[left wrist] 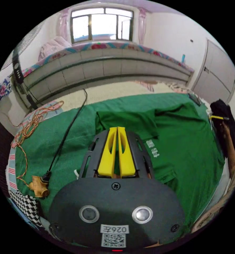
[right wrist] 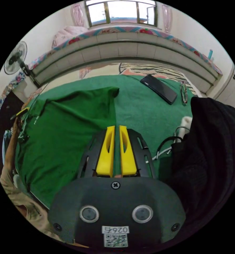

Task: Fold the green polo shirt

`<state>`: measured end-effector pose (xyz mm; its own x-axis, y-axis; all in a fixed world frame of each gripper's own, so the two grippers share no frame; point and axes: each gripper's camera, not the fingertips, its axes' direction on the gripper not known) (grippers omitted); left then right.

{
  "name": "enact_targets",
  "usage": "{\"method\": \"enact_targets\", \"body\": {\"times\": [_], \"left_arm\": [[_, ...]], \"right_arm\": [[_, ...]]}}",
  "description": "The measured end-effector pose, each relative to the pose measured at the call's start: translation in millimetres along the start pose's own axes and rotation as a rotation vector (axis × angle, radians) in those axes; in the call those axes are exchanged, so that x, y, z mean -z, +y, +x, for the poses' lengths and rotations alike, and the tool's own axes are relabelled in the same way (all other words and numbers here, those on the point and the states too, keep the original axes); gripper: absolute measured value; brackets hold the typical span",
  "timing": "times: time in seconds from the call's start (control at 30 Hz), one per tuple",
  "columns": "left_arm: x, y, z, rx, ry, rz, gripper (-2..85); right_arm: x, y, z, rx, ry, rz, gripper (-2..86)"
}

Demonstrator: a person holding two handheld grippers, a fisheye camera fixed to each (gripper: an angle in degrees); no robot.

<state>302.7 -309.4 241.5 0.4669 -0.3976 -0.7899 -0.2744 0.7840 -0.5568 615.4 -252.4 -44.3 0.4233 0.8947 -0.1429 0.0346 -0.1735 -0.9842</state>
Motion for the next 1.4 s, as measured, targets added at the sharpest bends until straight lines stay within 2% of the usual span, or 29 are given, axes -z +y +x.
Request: {"method": "enact_targets", "body": {"times": [0.07, 0.1, 0.13, 0.23, 0.3, 0.33, 0.37, 0.4, 0.47, 0.5, 0.63, 0.7, 0.77, 0.83, 0.93, 1.07, 1.13, 1.17, 1.23, 1.27, 1.3, 1.37, 1.4], "left_arm": [[2, -6, -7, 0.02, 0.002, 0.074, 0.5], [-8, -13, -9, 0.02, 0.003, 0.062, 5.1], [-23, -22, -9, 0.016, -0.005, 0.024, 10.0], [-72, -37, -14, 0.048, 0.002, -0.106, 16.4], [-99, -40, -14, 0.069, -0.028, -0.186, 14.4], [-99, -40, -8, 0.046, -0.07, -0.153, 7.2], [-99, -42, -6, 0.031, -0.06, -0.163, 3.6], [-98, -45, -7, 0.036, -0.023, -0.174, 3.4], [-84, -42, -11, 0.036, -0.034, -0.069, 3.7], [-79, -37, -16, 0.042, -0.025, -0.019, 4.9], [-81, -19, -34, 0.073, 0.001, -0.05, 9.7], [-78, -11, -39, 0.09, -0.007, -0.072, 9.5], [-70, -1, -43, 0.109, 0.001, -0.076, 7.4], [-51, 13, -50, 0.148, 0.026, -0.082, 0.4], [-7, 41, -48, 0.188, -0.007, -0.012, -0.7], [43, 91, -15, 0.062, 0.11, -0.014, -0.9], [57, 137, 22, -0.071, 0.198, -0.111, -1.0], [56, 151, 32, -0.108, 0.209, -0.16, -1.0], [43, 201, 65, -0.266, 0.178, -0.398, -1.0], [46, 212, 69, -0.276, 0.155, -0.391, -1.0], [64, 226, 71, -0.269, 0.116, -0.307, -1.0], [80, 234, 69, -0.256, 0.059, -0.372, -1.0], [97, 241, 65, -0.249, 0.063, -0.368, -1.0]], "right_arm": [[-4, -13, 9, -0.071, -0.025, 0.083, 3.5], [-7, -18, 10, -0.083, -0.036, 0.094, 3.7], [-16, -29, 13, -0.108, -0.054, 0.108, 4.7], [-46, -55, 12, -0.164, -0.103, 0.135, 7.6], [-69, -68, 4, -0.177, -0.079, 0.124, 8.0], [-88, -78, -3, -0.163, -0.05, 0.065, 6.1], [-104, -87, -12, -0.143, -0.031, -0.036, 2.7], [-103, -89, -16, -0.152, 0.0, -0.033, 1.0], [-75, -89, -35, -0.096, 0.076, 0.171, 0.5], [-71, -90, -39, -0.082, 0.091, 0.191, 0.7], [-67, -87, -53, -0.088, 0.257, 0.147, 4.3], [-59, -75, -62, -0.067, 0.249, 0.131, 4.5], [-41, -44, -85, 0.027, 0.143, 0.129, 3.2], [-30, -9, -111, 0.123, 0.071, 0.079, 1.5], [-18, 64, -155, 0.242, 0.021, -0.024, -0.4], [-5, 164, -206, 0.323, 0.014, -0.093, -0.9], [-7, 195, -218, 0.342, -0.019, -0.165, -0.9], [-10, 215, -222, 0.345, -0.018, -0.211, -1.0], [3, 239, -214, 0.27, -0.016, -0.138, -1.1], [8, 251, -205, 0.217, 0.033, -0.169, -1.0], [11, 258, -201, 0.2, 0.055, -0.172, -1.0], [26, 286, -197, 0.108, 0.21, -0.177, -1.0], [32, 294, -202, 0.114, 0.218, -0.166, -1.0]]}}
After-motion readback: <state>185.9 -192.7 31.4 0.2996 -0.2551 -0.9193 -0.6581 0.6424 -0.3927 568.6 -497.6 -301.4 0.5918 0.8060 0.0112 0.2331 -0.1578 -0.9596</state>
